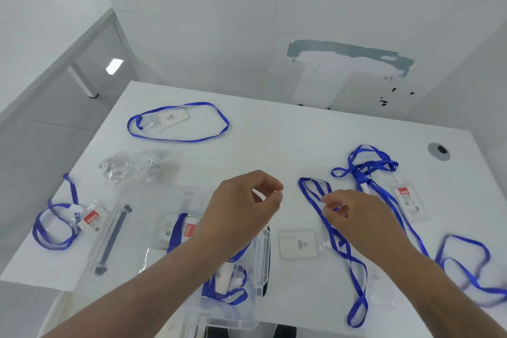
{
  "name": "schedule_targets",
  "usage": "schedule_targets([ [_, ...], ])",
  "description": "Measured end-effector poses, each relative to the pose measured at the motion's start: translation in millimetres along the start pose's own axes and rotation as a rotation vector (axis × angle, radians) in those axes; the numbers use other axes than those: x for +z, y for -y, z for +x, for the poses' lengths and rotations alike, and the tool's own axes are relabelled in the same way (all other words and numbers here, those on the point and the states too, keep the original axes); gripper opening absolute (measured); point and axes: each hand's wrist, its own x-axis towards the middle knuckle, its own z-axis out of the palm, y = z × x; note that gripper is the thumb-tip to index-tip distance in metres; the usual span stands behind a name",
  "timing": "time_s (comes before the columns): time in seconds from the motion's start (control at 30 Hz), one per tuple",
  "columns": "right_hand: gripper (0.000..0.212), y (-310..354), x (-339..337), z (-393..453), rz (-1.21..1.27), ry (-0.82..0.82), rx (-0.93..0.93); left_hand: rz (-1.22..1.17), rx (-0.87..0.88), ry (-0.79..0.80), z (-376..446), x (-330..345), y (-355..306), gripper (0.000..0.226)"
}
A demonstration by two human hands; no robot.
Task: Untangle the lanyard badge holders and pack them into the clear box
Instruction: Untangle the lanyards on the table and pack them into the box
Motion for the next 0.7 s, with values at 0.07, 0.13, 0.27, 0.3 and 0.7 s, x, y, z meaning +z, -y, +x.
schedule_targets([
  [0.07,0.025,-19.7,8.6,4.5,-0.048,0.064,0.0,0.118,0.042,0.084,7.8,21.0,-11.1,0.01],
  [0.13,0.03,-37.8,16.7,9.6,-0.096,0.127,-0.007,0.258,0.072,0.187,18.7,44.9,-18.4,0.015],
  [0.27,0.041,-54.1,37.8,17.6,-0.155,0.232,-0.062,0.476,0.056,0.402,43.0,85.9,-16.9,0.028],
  [0.3,0.044,-57.0,44.4,19.6,-0.155,0.243,-0.077,0.512,0.036,0.44,48.7,95.8,-15.2,0.031],
  [0.7,0.063,-93.9,88.5,42.0,-0.238,0.31,-0.144,0.895,-0.207,0.636,78.6,165.4,31.3,0.061],
])
